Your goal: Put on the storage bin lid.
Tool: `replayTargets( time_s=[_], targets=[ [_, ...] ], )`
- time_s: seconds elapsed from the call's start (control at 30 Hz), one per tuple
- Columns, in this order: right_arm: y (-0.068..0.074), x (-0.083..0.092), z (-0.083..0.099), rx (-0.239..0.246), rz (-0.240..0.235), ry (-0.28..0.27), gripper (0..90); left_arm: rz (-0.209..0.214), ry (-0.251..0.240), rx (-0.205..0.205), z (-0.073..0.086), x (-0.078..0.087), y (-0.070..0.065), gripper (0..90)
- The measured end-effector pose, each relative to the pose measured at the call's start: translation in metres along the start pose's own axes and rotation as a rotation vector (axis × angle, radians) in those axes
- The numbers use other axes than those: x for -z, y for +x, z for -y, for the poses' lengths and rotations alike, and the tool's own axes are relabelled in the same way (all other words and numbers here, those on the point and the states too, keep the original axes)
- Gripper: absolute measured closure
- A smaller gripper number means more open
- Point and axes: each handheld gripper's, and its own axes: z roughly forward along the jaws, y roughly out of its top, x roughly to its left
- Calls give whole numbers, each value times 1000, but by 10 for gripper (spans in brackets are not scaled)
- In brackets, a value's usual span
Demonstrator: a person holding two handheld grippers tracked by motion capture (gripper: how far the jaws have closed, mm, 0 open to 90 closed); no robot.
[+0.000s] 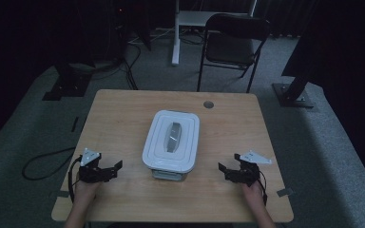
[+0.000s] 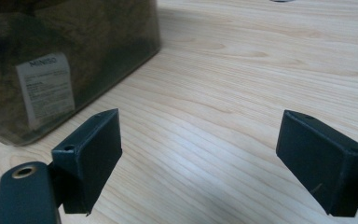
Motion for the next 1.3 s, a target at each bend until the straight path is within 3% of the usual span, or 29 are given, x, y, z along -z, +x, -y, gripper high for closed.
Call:
replayTargets(
  time_s=[0.13, 0.33, 0.5, 0.87, 1.3],
  targets=[
    [-7, 8, 4, -28, 25, -12, 134, -4, -4, 7, 4, 3, 3, 34],
    [-15, 16, 9, -44, 64, -17, 134, -28, -11, 1, 9, 6, 7, 34],
    [-19, 23, 12, -50, 103, -23, 134, -40, -7, 19, 14, 10, 12, 34],
    [-32, 37, 22, -92, 136, -22, 134, -65, -19, 24, 23, 22, 22, 34],
    [-50, 56, 37, -134, 201, -21, 133, -135, -35, 56, 34, 40, 41, 34]
  ],
)
